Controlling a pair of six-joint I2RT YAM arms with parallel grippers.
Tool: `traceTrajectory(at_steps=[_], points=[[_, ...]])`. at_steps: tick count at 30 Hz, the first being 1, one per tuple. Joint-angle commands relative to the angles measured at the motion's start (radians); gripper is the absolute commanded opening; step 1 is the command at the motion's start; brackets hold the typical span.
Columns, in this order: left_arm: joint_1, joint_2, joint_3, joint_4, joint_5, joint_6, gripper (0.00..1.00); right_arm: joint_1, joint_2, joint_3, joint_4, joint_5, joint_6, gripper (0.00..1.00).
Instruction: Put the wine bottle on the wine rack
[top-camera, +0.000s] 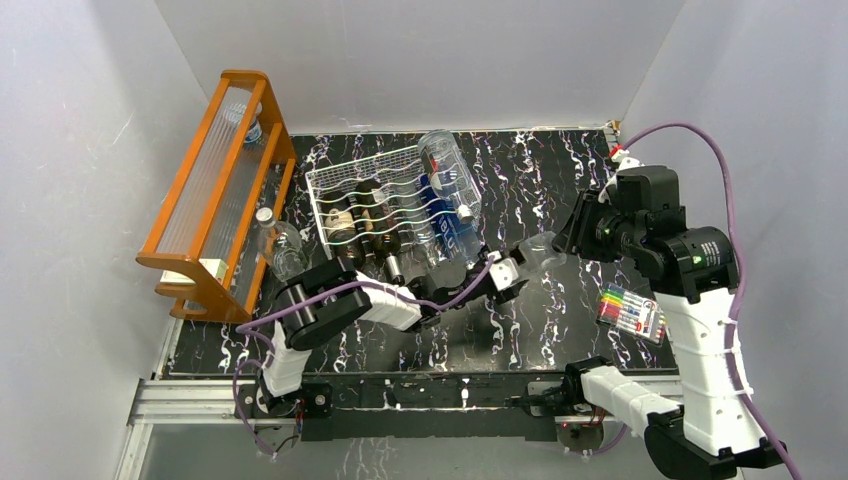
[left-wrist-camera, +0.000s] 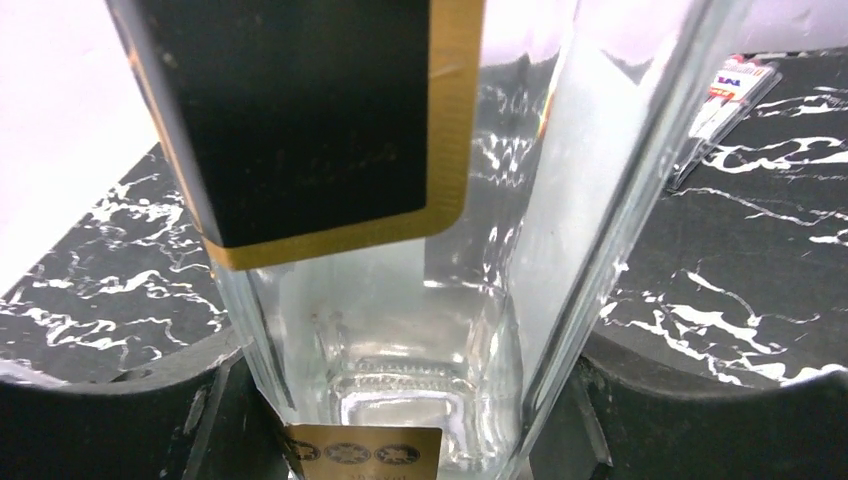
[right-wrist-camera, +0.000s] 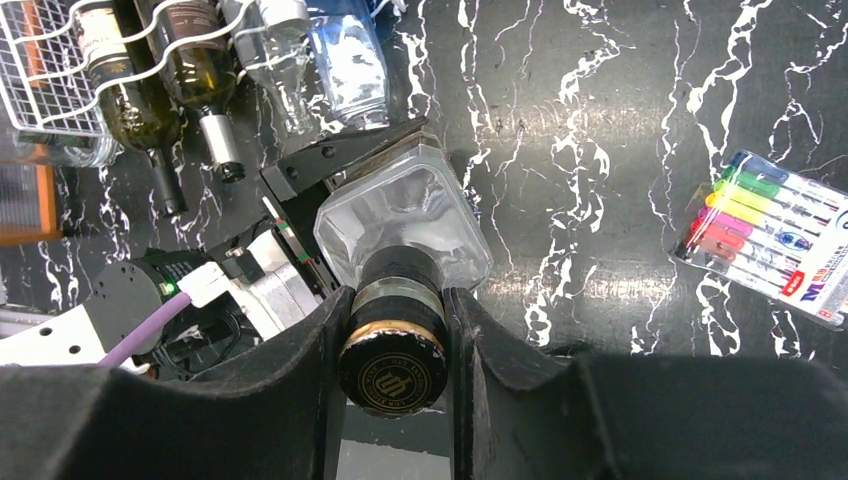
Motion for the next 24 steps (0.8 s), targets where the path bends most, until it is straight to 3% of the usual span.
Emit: traceTrajectory(at_steps=[1,4,5,14,18,24], points=[[-0.004,-0.128,-0.024,0.134,0.074,0.210,0.00,0.001,-0.049,0.043,0.132,-0.025,-0.001,0.55],[-0.003,-0.170,-0.037,0.116,0.077,0.342,0.00,0.001,-0.071,0.046,0.170,-0.038,-0.019,0.74],[-0.002,-0.185,-0.037,0.098,0.079,0.388,0.00,-0.001,-0.074,0.052,0.178,-0.051,-0.026,0.76],[0.024,-0.303,0.006,-0.145,0.129,0.663,0.00,0.000,0.017,0.136,0.099,-0.145,-0.111,0.83],[0.041,-0.348,0.022,-0.234,0.158,0.762,0.00,0.000,0.033,0.076,0.082,-0.249,-0.171,0.90],[0.086,-0.415,0.068,-0.368,0.188,0.851,0.00,0.011,0.031,-0.005,0.082,-0.330,-0.200,0.92]])
